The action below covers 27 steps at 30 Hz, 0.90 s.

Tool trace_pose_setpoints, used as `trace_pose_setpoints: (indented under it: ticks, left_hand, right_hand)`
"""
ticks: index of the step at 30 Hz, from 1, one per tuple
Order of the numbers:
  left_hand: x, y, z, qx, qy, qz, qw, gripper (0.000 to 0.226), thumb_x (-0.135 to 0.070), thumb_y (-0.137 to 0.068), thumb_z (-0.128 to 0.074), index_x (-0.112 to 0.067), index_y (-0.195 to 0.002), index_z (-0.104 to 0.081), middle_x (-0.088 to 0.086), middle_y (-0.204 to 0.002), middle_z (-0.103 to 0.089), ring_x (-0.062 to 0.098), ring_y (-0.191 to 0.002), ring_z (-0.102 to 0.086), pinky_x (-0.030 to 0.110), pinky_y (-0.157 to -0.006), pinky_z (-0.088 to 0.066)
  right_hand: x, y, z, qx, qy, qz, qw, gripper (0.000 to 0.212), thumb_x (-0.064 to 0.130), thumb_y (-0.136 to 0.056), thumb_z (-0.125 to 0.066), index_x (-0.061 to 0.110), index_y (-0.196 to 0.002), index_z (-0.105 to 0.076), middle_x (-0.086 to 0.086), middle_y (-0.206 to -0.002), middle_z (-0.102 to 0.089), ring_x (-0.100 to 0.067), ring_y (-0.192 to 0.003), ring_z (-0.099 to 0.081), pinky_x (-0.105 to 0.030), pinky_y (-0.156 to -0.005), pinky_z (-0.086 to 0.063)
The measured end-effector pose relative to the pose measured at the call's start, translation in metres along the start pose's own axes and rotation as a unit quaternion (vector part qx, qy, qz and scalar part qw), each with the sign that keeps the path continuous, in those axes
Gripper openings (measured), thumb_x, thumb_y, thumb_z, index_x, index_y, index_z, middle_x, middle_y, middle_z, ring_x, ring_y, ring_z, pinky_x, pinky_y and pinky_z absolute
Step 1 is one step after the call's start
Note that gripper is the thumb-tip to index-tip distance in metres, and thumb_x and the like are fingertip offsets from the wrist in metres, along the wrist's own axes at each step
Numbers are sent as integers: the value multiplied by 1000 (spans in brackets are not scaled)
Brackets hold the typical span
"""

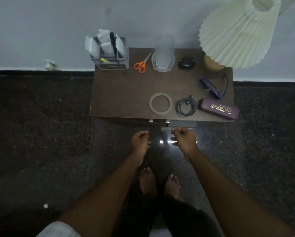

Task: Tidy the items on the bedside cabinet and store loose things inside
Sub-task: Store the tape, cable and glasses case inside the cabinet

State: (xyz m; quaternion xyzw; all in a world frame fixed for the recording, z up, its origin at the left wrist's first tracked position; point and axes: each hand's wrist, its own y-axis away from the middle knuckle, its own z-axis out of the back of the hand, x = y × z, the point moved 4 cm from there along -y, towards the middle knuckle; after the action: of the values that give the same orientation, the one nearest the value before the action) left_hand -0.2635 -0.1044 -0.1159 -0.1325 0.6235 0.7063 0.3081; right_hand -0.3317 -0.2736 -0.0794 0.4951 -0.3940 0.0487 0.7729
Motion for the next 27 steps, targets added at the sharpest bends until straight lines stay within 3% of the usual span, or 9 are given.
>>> trace_pose_setpoints:
  ticks: [4, 7, 9, 12, 17, 21, 25, 27]
  left_hand:
    - [5, -28, -6, -3, 21, -15, 1000, 17, -10, -100, -53, -18, -113, -60, -4, -89, -62, 11, -65, -56, 24, -53, -44]
    - [8, -51, -17, -15, 33, -39, 999, 18, -11, -100, -54, -15, -117, -61, 2, -96, -64, 12, -62, -54, 26, -52, -42]
    - [12, -62, -23, -22, 37, -59, 997, 19, -13, -100, -55, -11, -116, -64, 5, -99, -65, 13, -61, -54, 25, -52, -41]
    - [20, -77, -30, -32, 48, -102, 993, 12, -15, -100, -53, -17, -105, -65, 6, -97, -65, 13, -62, -58, 25, -53, -44]
    - [27, -89, -38, -25, 1, -162, 986, 18, -18, -101, -51, -15, -107, -68, 5, -99, -69, 17, -73, -66, 33, -71, -52]
    - [29, -83, -37, -28, 6, -210, 977, 20, -18, -101, -51, -11, -109, -68, 9, -100, -70, 20, -77, -65, 34, -75, -52]
    - [34, -60, -27, -2, 10, -215, 977, 18, -18, -101, -50, -14, -112, -65, 6, -96, -66, 17, -73, -61, 28, -60, -49]
    - [38, -49, -22, 15, 15, -205, 978, 18, -18, -102, -50, -15, -114, -63, 5, -100, -65, 18, -77, -62, 28, -63, -50]
  right_hand:
    - [-15, -27, -10, -13, 23, 31, 999, 8, 21, -94, -66, 14, -90, -69, -17, -101, -73, -34, -95, -69, -51, -91, -55]
    - [-31, -50, -21, -19, 19, 49, 998, 15, 22, -94, -66, 10, -103, -70, -13, -105, -73, -32, -101, -69, -54, -95, -52]
    - [-41, -61, -29, -16, 13, 62, 998, 9, 24, -94, -67, 16, -94, -70, -9, -98, -74, -29, -95, -70, -48, -90, -55]
    - [-55, -76, -33, -44, 13, 102, 994, 19, 33, -91, -70, 17, -81, -73, 1, -76, -70, -17, -75, -65, -33, -74, -49]
    - [-64, -90, -32, -45, 26, 185, 981, 29, 40, -91, -68, 14, -82, -76, 6, -72, -73, -4, -66, -62, -22, -64, -47]
    - [-70, -101, -30, -19, 30, 192, 981, 19, 27, -91, -69, 16, -77, -75, -6, -72, -74, -19, -59, -69, -28, -62, -49]
    - [-65, -94, -26, 11, 91, 181, 979, 22, 27, -92, -68, 18, -72, -70, -7, -74, -71, -23, -61, -70, -25, -50, -47]
    - [-62, -83, -24, 12, 117, 174, 978, 25, 26, -92, -68, 17, -69, -67, -7, -65, -67, -22, -54, -65, -25, -43, -46]
